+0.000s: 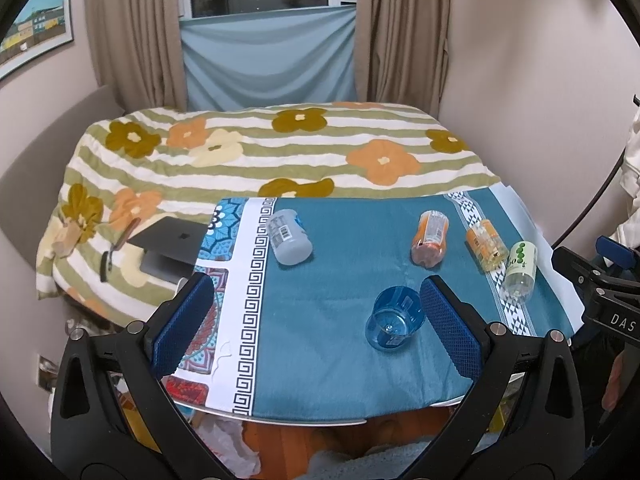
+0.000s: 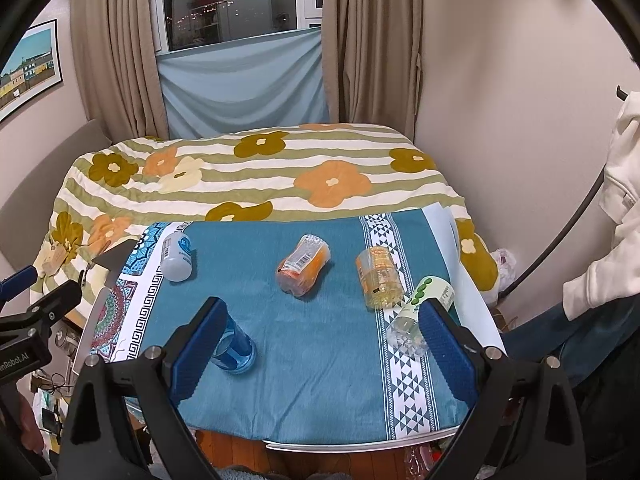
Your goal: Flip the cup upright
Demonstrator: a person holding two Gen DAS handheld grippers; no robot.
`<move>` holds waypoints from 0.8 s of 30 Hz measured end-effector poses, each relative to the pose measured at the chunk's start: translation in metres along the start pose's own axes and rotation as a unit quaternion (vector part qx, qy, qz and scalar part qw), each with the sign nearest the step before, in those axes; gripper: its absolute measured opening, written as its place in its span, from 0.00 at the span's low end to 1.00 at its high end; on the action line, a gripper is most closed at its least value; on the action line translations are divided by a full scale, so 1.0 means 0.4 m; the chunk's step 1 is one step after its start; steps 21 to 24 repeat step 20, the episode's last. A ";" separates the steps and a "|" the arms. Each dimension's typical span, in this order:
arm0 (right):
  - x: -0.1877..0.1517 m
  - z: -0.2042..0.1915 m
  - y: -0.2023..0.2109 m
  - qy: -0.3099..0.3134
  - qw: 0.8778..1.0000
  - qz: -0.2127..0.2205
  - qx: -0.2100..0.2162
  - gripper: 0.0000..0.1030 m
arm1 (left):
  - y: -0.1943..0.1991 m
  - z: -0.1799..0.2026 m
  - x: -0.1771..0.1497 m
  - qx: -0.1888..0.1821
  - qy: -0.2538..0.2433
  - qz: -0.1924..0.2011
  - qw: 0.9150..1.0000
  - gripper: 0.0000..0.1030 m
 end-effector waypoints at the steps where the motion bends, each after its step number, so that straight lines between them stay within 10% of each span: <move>1: 0.002 0.001 -0.001 0.000 1.000 0.000 0.000 0.93 | 0.001 -0.001 -0.001 0.000 0.000 -0.001 1.000 1.00; 24: 0.011 0.006 -0.001 -0.001 1.000 0.002 0.000 0.93 | 0.008 -0.005 -0.003 -0.002 0.004 0.007 1.000 1.00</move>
Point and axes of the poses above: each gripper's, at about its wrist camera, not at the fingertips, and y roughly against the way its jaws point, z to its right, x to its top, the point moved 1 cm from there along -y, roughly the way its jaws point, and after that the axes turned 11 degrees about -z, right-handed, at the moved point
